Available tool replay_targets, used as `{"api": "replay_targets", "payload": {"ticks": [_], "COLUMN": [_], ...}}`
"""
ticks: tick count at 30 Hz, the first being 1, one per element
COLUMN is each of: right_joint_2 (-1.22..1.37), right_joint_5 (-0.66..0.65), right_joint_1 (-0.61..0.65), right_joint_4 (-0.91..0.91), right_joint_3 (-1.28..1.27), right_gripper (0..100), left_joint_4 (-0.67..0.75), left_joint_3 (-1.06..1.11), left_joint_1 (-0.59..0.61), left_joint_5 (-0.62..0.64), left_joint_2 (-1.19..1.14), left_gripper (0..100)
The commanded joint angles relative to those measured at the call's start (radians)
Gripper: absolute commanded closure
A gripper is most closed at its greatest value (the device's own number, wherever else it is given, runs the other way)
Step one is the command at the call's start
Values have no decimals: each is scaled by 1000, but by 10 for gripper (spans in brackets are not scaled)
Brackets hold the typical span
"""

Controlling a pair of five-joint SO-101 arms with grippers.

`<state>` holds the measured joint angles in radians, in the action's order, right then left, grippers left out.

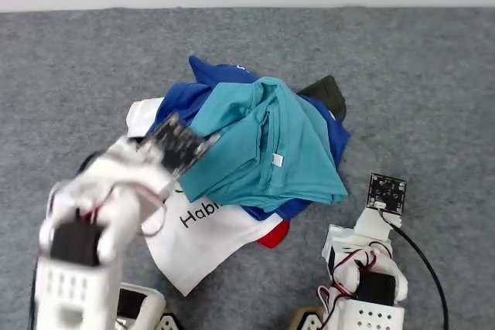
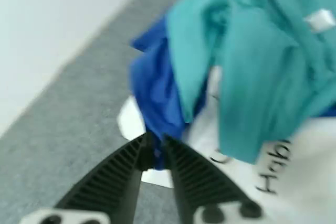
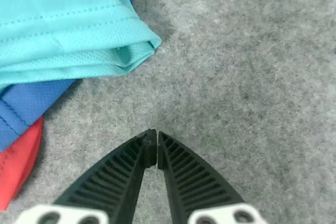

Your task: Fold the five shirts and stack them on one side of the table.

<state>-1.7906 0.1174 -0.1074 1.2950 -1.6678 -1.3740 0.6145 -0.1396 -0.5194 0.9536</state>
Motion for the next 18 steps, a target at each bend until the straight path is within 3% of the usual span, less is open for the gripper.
{"api": "replay_targets", "payload": {"ticks": [1, 7, 13, 18], "right_joint_2": [-7, -7, -7, -7], "right_joint_5": [8, 8, 8, 8], "right_joint_1": [-1, -1, -1, -1], "right_joint_4": [2, 2, 2, 2], "right_joint_3": [-15, -15, -15, -15], "right_gripper": [986, 986, 986, 986], "left_joint_4": [-104, -167, -158, -49], "left_joint_3": [-251, -433, -562, -647], "left_joint_1": [-17, -17, -25, -17], "left_joint_5": [-21, -25, -52, -51], "left_joint_2": [-272, -585, -839, -1049], "left_gripper": [785, 638, 618, 618]}}
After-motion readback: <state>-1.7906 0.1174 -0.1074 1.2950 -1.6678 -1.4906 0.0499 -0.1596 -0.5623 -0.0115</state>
